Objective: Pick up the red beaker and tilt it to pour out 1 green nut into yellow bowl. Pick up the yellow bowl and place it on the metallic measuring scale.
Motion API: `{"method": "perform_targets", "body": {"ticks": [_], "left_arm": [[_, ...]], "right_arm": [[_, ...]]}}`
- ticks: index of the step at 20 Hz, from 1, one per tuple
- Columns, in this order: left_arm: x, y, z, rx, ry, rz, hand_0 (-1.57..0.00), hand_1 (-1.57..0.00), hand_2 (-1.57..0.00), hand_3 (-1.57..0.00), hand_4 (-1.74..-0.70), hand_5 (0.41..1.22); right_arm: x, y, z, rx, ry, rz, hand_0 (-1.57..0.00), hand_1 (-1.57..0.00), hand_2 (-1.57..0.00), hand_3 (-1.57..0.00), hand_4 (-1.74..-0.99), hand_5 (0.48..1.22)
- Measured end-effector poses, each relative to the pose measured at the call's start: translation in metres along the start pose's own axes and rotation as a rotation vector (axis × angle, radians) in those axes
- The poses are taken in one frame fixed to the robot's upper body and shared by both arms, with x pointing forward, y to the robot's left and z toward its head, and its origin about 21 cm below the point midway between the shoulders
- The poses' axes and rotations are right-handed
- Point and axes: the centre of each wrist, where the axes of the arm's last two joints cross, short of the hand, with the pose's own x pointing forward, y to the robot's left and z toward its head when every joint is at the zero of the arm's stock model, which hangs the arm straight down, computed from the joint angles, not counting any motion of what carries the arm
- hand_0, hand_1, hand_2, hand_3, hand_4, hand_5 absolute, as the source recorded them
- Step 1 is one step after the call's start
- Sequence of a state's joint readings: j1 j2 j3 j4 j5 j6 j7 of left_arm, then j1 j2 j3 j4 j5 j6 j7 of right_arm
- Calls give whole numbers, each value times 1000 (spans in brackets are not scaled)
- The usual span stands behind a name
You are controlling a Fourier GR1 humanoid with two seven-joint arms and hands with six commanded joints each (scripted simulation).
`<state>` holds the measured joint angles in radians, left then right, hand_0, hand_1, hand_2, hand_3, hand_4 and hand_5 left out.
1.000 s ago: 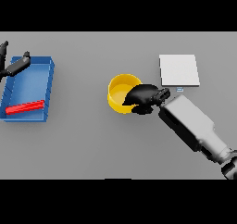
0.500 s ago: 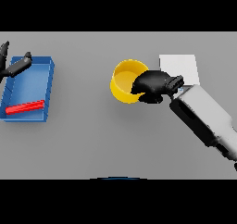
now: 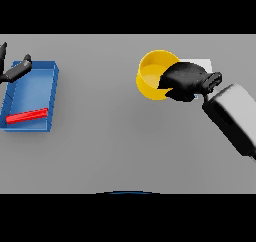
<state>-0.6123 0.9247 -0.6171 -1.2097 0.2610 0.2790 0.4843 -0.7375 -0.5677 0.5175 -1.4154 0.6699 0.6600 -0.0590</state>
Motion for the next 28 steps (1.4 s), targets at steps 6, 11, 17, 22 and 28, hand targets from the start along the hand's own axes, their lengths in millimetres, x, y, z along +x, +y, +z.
{"method": "perform_targets", "body": {"ticks": [6,11,17,22,28], "left_arm": [[4,0,4,-2,25,-17,1,1,1,1,-811,743],[9,-1,8,0,36,-7,1,1,1,1,-832,773],[3,3,8,4,58,-8,1,1,1,1,-818,756],[3,-2,4,-3,72,-21,1,1,1,1,-796,737],[7,4,3,1,55,-8,1,1,1,1,-806,734]], "right_arm": [[-45,-7,6,-52,152,-38,-1571,-1571,-1570,-1220,-1720,1221],[-81,11,6,-59,239,-105,-1571,-1571,-1571,-1172,-1720,1221],[-112,27,0,-59,320,-158,-1571,-1571,-1571,-1308,-1723,1221],[-121,48,-13,-56,342,-178,-1571,-1547,-1571,-1460,-1726,1221],[-128,60,-20,-45,358,-198,-1548,-1420,-1568,-1481,-1721,1221]]}}
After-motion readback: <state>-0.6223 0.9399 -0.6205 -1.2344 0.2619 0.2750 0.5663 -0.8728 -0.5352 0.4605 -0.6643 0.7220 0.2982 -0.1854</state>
